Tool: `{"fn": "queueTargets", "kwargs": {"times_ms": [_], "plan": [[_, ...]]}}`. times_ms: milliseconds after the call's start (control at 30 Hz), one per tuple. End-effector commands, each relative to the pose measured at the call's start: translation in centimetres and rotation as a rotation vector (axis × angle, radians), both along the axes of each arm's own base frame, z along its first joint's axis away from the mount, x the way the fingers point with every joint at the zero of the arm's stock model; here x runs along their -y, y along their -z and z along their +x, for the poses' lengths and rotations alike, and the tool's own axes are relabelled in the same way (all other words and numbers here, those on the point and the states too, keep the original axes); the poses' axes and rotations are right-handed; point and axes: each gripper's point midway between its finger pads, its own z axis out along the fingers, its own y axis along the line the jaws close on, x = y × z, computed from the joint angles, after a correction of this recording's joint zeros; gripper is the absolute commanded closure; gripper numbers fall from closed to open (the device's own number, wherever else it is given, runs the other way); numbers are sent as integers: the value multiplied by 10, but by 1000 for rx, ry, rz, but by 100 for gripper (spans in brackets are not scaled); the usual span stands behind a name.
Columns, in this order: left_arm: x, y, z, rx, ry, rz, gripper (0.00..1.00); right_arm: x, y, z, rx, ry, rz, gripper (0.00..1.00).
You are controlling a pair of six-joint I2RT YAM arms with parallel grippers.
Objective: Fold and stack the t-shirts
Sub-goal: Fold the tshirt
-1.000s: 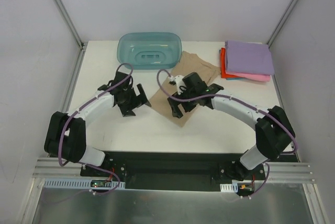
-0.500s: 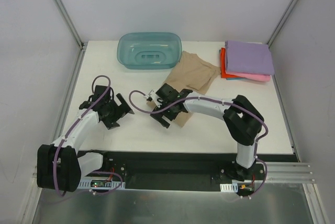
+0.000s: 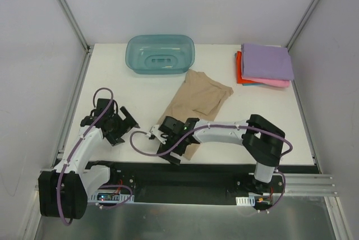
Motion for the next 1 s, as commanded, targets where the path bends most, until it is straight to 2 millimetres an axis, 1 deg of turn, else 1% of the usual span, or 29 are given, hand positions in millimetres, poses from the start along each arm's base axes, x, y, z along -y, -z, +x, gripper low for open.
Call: {"fn": "queueTargets", "kwargs": {"times_ms": [0,33,67,100,133,167,200,233,267,300,333,367,400,433,467,500,533,567,600,633,667,700,767,833,867,900,967], "plan": [[12,1,-17,-16,23,-78,1,2,-28,-30,8,10,38,3],[15,-1,-18,-3,30,-99,1,2,-35,-28,31,19,52,3],[22,-1,-19,7,49,-134,1,3,-49,-26,58,28,79,3],[26,-3,-20,15,64,-157,1,8,-54,-21,97,62,75,3],[30,-5,-20,27,72,-173,1,11,-58,-21,108,70,74,3],[38,-4,-22,32,107,-183,1,19,-56,-25,106,70,56,3],[41,-3,-23,29,99,-177,1,24,-62,-22,135,87,59,3],[46,-2,-22,36,110,-169,1,28,-61,-26,128,91,54,3],[55,-3,-16,70,147,-164,1,33,-57,-31,117,86,36,3],[68,-4,-20,70,204,-153,1,40,-52,-36,104,84,18,3],[73,2,-21,31,227,-135,1,44,-49,-40,91,91,4,2],[77,-3,-15,35,243,-126,2,46,-46,-45,86,86,-4,1],[77,0,-12,25,244,-102,4,51,-41,-45,95,95,-21,1],[75,11,-10,-17,237,-71,7,51,-39,-47,91,98,-18,3],[75,12,-4,-17,236,-55,11,47,-39,-47,94,102,0,4],[74,17,-1,-32,244,-38,16,47,-35,-47,94,104,-3,7],[78,26,-3,-90,266,-44,28,46,-32,-47,95,103,-7,8],[83,24,1,-95,283,-55,33,44,-30,-45,100,109,-8,9],[84,28,1,-113,289,-50,37,43,-28,-43,108,111,-15,12],[86,35,2,-131,294,-36,39,43,-20,-43,108,106,-33,13],[87,37,2,-136,297,-35,40,42,-17,-42,111,104,-39,16],[88,42,1,-155,299,-35,43,42,-14,-42,114,101,-44,22],[91,45,2,-159,307,-44,48,43,-4,-40,118,100,-70,26],[91,49,2,-169,302,-44,50,46,0,-37,130,95,-88,35],[92,51,1,-172,303,-45,53,48,3,-38,131,92,-103,38],[92,54,0,-180,301,-44,56,49,5,-37,134,90,-111,44],[95,56,-1,-186,307,-59,67,52,9,-38,134,87,-129,49]]}}
